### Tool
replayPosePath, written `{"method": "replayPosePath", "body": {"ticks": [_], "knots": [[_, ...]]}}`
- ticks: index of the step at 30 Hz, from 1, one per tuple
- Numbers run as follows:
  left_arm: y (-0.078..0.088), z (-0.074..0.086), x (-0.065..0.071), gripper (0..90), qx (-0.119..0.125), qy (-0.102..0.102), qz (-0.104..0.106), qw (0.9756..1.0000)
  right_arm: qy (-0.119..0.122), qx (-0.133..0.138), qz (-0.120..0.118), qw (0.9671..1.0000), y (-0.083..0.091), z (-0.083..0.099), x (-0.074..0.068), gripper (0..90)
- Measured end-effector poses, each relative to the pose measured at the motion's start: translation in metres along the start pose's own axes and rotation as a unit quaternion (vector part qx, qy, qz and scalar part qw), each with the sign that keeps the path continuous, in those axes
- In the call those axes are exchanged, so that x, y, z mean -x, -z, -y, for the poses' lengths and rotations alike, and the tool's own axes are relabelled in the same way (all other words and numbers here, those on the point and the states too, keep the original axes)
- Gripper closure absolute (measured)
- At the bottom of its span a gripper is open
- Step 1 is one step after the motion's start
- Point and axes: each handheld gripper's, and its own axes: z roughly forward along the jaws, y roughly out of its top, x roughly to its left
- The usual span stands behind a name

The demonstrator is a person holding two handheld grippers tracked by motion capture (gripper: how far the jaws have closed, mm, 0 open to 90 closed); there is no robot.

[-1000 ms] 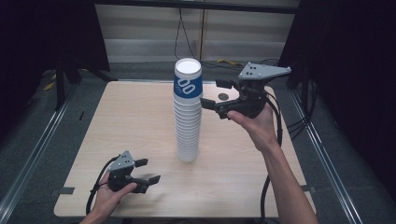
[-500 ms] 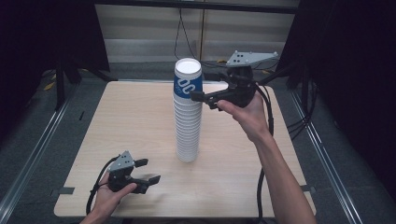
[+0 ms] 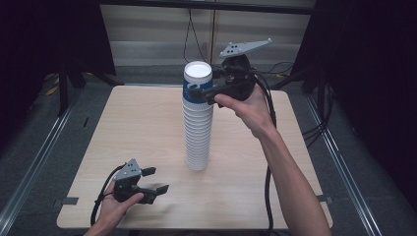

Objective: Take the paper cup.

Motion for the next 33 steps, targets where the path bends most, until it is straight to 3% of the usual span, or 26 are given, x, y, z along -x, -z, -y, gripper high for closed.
{"method": "replayPosePath", "body": {"ticks": [14, 33], "knots": [[0.000, 0.000, 0.000, 18.1, -0.006, -0.002, -0.004, 1.0000, 0.002, -0.034, 0.000, 0.9994, -0.012, -0.006, 0.003, 22.6], [0.000, 0.000, -0.002, 18.1, -0.006, 0.000, -0.006, 1.0000, 0.006, -0.016, -0.004, 0.9998, -0.009, -0.007, 0.002, 23.6]]}}
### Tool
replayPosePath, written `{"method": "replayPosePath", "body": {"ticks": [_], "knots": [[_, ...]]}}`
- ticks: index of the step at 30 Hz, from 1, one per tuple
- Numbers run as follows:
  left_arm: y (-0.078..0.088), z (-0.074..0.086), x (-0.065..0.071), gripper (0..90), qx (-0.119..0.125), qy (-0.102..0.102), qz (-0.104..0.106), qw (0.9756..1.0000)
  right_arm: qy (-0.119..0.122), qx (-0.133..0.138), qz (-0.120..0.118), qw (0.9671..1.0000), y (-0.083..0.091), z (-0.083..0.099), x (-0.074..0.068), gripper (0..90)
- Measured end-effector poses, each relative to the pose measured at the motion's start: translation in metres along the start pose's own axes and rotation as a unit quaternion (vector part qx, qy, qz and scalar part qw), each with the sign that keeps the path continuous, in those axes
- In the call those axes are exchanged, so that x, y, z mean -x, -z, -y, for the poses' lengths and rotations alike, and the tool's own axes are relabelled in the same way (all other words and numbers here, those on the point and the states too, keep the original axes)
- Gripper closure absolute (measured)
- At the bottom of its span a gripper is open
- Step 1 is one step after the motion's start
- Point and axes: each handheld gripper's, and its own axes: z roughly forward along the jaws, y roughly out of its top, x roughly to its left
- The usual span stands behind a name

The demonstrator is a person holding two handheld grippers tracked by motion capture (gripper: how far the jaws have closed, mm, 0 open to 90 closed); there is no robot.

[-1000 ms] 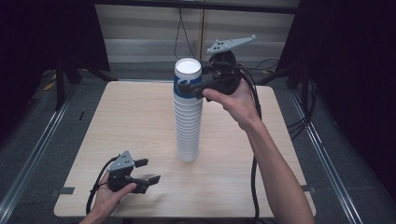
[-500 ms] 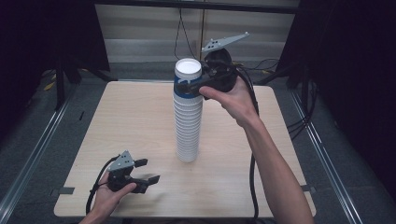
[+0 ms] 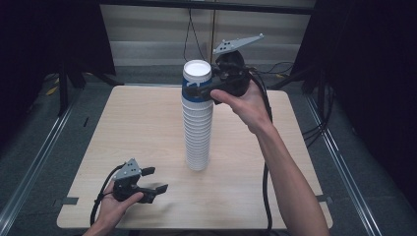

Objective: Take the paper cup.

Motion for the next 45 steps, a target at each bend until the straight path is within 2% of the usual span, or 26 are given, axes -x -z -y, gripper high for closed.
{"method": "replayPosePath", "body": {"ticks": [14, 18, 27, 36, 45], "knots": [[-0.001, 0.000, 0.000, 18.0, -0.004, 0.001, 0.006, 1.0000, -0.009, 0.041, -0.006, 0.9991, 0.009, -0.004, 0.001, 23.9], [0.000, 0.000, -0.001, 18.0, -0.003, 0.002, 0.006, 1.0000, -0.016, 0.062, -0.009, 0.9979, 0.012, -0.005, 0.001, 24.0], [0.000, 0.000, -0.001, 18.0, -0.003, 0.001, 0.005, 1.0000, -0.010, 0.087, -0.008, 0.9962, 0.017, -0.006, -0.001, 24.2], [-0.001, 0.000, 0.000, 18.0, -0.007, 0.004, 0.009, 0.9999, -0.022, 0.114, -0.020, 0.9930, 0.023, -0.006, 0.004, 24.3], [-0.001, 0.000, -0.001, 18.0, -0.007, 0.002, 0.007, 1.0000, -0.019, 0.148, -0.024, 0.9886, 0.031, -0.009, 0.001, 24.6]]}}
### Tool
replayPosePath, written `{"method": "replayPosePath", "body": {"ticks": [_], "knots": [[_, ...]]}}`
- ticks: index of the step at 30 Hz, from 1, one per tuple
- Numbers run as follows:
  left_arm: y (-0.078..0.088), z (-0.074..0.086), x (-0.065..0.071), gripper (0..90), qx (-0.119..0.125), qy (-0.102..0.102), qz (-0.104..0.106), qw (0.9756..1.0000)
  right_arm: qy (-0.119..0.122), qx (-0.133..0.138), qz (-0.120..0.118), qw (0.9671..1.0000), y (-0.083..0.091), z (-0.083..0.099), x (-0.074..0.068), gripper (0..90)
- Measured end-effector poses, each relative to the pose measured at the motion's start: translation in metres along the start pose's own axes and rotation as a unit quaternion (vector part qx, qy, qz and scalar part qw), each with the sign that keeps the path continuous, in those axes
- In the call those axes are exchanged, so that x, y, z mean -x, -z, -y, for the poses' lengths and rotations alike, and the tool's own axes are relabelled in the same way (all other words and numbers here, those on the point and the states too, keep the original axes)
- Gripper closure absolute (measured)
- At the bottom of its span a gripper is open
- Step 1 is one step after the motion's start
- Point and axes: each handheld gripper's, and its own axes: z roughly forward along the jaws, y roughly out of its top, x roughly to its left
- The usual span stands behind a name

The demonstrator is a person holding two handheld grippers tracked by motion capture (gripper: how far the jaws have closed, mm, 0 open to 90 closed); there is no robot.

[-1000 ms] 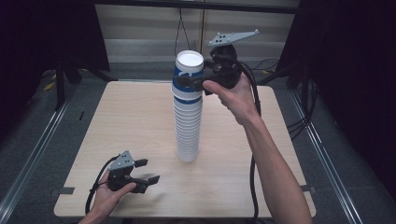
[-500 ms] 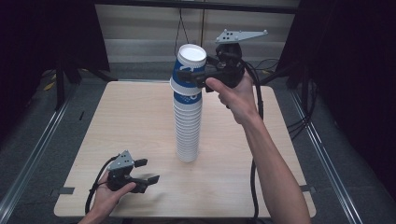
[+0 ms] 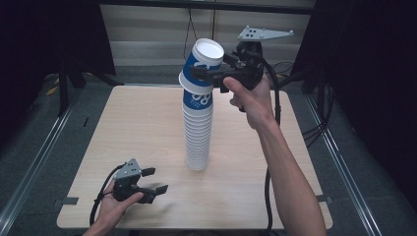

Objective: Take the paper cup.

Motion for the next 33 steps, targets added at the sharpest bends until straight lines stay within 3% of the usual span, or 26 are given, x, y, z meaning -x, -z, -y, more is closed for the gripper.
{"method": "replayPosePath", "body": {"ticks": [3, 11, 15, 21, 31, 33], "knots": [[0.000, 0.000, 0.000, 18.0, 0.000, 0.000, 0.000, 1.0000, 0.002, 0.018, 0.006, 0.9998, 0.006, -0.002, -0.001, 24.8], [-0.001, 0.000, 0.001, 18.1, -0.001, -0.002, 0.003, 1.0000, 0.002, 0.028, 0.015, 0.9995, 0.017, -0.004, 0.001, 25.0], [0.000, 0.000, 0.001, 18.1, 0.005, -0.010, 0.002, 0.9999, 0.001, 0.029, 0.029, 0.9991, 0.028, -0.007, 0.005, 25.1], [0.000, 0.001, 0.000, 18.1, 0.011, -0.002, 0.002, 0.9999, -0.005, 0.043, 0.039, 0.9983, 0.049, -0.007, 0.005, 25.1], [-0.003, -0.007, 0.002, 18.1, 0.027, -0.013, -0.008, 0.9995, -0.004, 0.030, 0.058, 0.9978, 0.075, 0.005, 0.003, 25.2], [-0.004, -0.006, 0.005, 18.1, 0.029, -0.008, 0.001, 0.9995, -0.004, 0.019, 0.066, 0.9977, 0.077, 0.012, 0.003, 25.2]]}}
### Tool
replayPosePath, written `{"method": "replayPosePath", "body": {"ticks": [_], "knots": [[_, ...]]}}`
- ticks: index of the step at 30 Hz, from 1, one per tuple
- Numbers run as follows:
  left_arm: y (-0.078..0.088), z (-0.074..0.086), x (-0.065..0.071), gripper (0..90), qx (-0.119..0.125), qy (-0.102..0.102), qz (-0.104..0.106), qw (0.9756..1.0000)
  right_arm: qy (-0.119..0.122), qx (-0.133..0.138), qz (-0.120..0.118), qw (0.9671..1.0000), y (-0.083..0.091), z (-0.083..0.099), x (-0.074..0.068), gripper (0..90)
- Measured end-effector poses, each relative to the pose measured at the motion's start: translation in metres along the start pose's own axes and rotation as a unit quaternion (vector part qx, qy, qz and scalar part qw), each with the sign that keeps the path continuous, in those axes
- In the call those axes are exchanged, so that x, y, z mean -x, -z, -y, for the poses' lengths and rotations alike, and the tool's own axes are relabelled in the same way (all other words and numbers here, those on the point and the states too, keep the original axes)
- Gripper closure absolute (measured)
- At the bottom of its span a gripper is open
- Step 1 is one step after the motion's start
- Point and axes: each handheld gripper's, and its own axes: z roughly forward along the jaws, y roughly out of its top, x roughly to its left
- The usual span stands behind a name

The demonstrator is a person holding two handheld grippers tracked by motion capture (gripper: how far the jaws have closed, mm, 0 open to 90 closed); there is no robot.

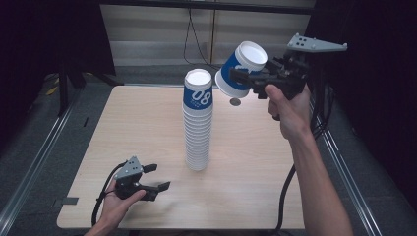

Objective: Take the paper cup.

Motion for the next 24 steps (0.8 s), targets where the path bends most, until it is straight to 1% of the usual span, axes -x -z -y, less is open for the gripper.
{"method": "replayPosePath", "body": {"ticks": [2, 3, 4, 5, 9, 10, 11, 12, 13, 14, 15, 16, 17, 18, 19, 20, 21, 22, 23, 24], "knots": [[-0.002, 0.001, 0.002, 18.1, -0.007, -0.008, -0.002, 0.9999, -0.002, -0.008, 0.004, 1.0000, 0.004, 0.008, 0.000, 25.2], [-0.003, 0.000, 0.002, 18.1, -0.007, -0.006, 0.003, 1.0000, -0.002, -0.011, 0.006, 0.9999, 0.005, 0.012, -0.001, 25.2], [-0.004, -0.001, 0.002, 18.0, -0.006, 0.002, 0.011, 0.9999, -0.004, -0.013, 0.008, 0.9999, 0.007, 0.018, -0.001, 25.2], [-0.004, -0.002, 0.002, 18.1, -0.005, 0.004, 0.015, 0.9999, -0.005, -0.015, 0.009, 0.9998, 0.008, 0.023, 0.000, 25.2], [-0.006, -0.010, 0.004, 17.9, 0.002, 0.011, 0.017, 0.9998, -0.015, -0.020, 0.008, 0.9997, 0.009, 0.043, -0.001, 25.2], [-0.007, -0.013, 0.005, 17.9, 0.002, 0.017, 0.018, 0.9997, -0.014, -0.021, 0.011, 0.9996, 0.009, 0.045, -0.001, 25.2], [-0.007, -0.016, 0.006, 17.9, 0.003, 0.021, 0.022, 0.9995, -0.013, -0.023, 0.016, 0.9995, 0.011, 0.054, -0.003, 25.2], [-0.008, -0.019, 0.006, 17.9, 0.006, 0.021, 0.024, 0.9995, -0.018, -0.020, 0.013, 0.9995, 0.012, 0.059, -0.003, 25.2], [-0.009, -0.023, 0.007, 17.9, 0.009, 0.020, 0.022, 0.9995, -0.018, -0.020, 0.013, 0.9995, 0.012, 0.059, -0.003, 25.2], [-0.010, -0.026, 0.007, 17.6, 0.010, 0.021, 0.026, 0.9994, -0.021, -0.020, 0.014, 0.9995, 0.014, 0.066, -0.004, 25.2], [-0.012, -0.029, 0.007, 17.4, 0.010, 0.017, 0.029, 0.9994, -0.022, -0.019, 0.015, 0.9995, 0.014, 0.069, -0.004, 25.2], [-0.015, -0.034, 0.010, 16.9, 0.014, 0.016, 0.039, 0.9990, -0.026, -0.020, 0.015, 0.9993, 0.015, 0.073, -0.004, 25.2], [-0.015, -0.034, 0.010, 16.9, 0.014, 0.016, 0.039, 0.9990, -0.029, -0.020, 0.012, 0.9993, 0.015, 0.076, -0.005, 25.2], [-0.016, -0.035, 0.012, 16.9, 0.016, 0.010, 0.042, 0.9989, -0.029, -0.020, 0.012, 0.9993, 0.015, 0.076, -0.005, 25.2], [-0.020, -0.036, 0.016, 16.9, 0.013, 0.002, 0.048, 0.9988, -0.036, -0.024, 0.010, 0.9990, 0.014, 0.085, -0.008, 25.1], [-0.022, -0.036, 0.019, 16.9, 0.010, -0.001, 0.054, 0.9985, -0.035, -0.026, 0.009, 0.9990, 0.014, 0.089, -0.010, 25.1], [-0.022, -0.036, 0.019, 16.9, 0.010, -0.001, 0.054, 0.9985, -0.035, -0.026, 0.009, 0.9990, 0.014, 0.089, -0.010, 25.1], [-0.024, -0.036, 0.020, 16.5, 0.007, -0.005, 0.055, 0.9984, -0.040, -0.023, 0.004, 0.9989, 0.013, 0.098, -0.012, 25.1], [-0.026, -0.036, 0.022, 16.2, 0.007, -0.010, 0.058, 0.9983, -0.040, -0.023, 0.004, 0.9989, 0.013, 0.098, -0.012, 25.1], [-0.028, -0.037, 0.024, 16.1, 0.006, -0.015, 0.058, 0.9982, -0.051, -0.033, -0.002, 0.9981, 0.010, 0.109, -0.014, 25.1]]}}
